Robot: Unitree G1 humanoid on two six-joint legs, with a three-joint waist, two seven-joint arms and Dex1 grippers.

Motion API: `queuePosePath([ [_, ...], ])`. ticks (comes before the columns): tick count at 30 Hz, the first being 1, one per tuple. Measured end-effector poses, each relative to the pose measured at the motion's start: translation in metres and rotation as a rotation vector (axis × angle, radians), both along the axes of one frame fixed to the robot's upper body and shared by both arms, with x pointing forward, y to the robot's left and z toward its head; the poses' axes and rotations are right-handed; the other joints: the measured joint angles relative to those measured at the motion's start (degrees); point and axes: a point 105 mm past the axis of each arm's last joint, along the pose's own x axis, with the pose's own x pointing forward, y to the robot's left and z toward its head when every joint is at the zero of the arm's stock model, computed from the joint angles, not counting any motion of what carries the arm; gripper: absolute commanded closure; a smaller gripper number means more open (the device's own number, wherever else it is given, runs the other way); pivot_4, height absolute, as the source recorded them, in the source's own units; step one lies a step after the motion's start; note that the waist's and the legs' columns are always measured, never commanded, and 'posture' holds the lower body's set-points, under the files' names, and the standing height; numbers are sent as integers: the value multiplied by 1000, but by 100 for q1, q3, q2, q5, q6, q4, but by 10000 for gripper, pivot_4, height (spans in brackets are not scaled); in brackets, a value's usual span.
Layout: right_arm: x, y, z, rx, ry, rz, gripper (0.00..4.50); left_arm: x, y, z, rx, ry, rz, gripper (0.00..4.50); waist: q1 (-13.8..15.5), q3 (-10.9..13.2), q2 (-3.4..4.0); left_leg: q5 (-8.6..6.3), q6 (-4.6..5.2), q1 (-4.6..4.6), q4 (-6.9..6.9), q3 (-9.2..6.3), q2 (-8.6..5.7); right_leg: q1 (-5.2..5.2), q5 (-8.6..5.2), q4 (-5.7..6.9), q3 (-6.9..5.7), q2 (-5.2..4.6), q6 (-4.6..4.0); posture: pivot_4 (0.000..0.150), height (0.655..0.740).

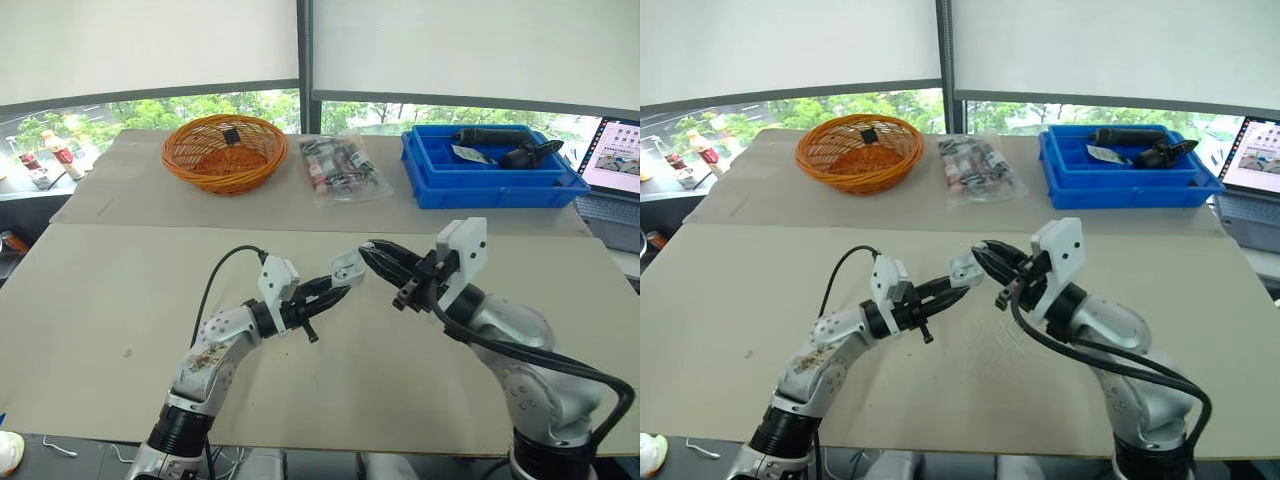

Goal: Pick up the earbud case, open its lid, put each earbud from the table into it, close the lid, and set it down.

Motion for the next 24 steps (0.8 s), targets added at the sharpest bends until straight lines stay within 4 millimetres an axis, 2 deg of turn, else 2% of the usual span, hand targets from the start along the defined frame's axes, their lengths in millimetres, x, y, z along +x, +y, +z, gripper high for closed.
queuePosePath([
  [9,13,3,-13,-52,-50,-58,41481,1,2,-1,-9,31,0,39825,-21,0,0,0,0,-2,-1,0,0,-2,0,-1,0,0,0,1500,7054],
  [24,9,10,-27,-151,-84,-33,41481,-1,0,2,-10,21,-7,39825,-37,0,0,0,0,-4,-1,0,0,-3,0,-3,0,0,0,1500,7054],
])
